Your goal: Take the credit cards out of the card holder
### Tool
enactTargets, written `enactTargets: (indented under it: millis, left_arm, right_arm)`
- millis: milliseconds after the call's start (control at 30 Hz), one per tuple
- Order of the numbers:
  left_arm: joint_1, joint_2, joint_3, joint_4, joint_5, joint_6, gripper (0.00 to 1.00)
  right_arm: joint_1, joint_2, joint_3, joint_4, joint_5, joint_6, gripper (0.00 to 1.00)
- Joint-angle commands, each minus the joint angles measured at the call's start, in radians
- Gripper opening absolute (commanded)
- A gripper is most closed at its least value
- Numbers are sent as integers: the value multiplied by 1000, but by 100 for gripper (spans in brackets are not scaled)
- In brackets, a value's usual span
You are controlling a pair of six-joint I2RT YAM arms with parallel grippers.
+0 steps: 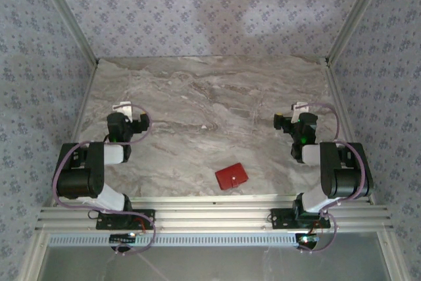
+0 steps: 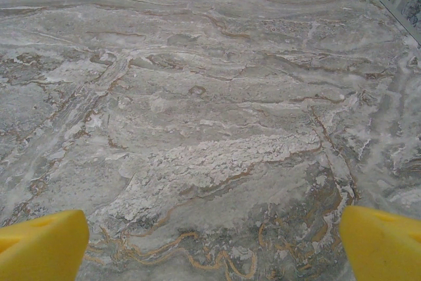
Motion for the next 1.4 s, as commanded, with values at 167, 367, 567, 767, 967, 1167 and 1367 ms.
enactTargets:
  millis: [167, 367, 567, 767, 967, 1167, 1367]
  left_arm:
    - [6, 8, -1, 25, 17, 6, 100]
    - [5, 8, -2, 26, 17, 6, 100]
    - [6, 8, -2, 26, 17, 7, 100]
    - [7, 8, 0, 24, 19, 5, 100]
    - [-5, -16, 5, -3, -28, 5, 99]
    - [-70, -162, 103, -301, -202, -6, 99]
    - [-127, -270, 236, -619, -237, -134, 99]
  right_arm:
    - [-4, 4, -5, 25, -3, -11, 100]
    - [-4, 4, -5, 25, -3, -11, 100]
    - [-4, 4, -5, 25, -2, -11, 100]
    - [-6, 4, -6, 25, -4, -10, 100]
    - [3, -3, -13, 37, 7, -14, 100]
    - [62, -160, 129, -373, 61, -31, 100]
    - [144, -221, 284, -759, 29, 53, 100]
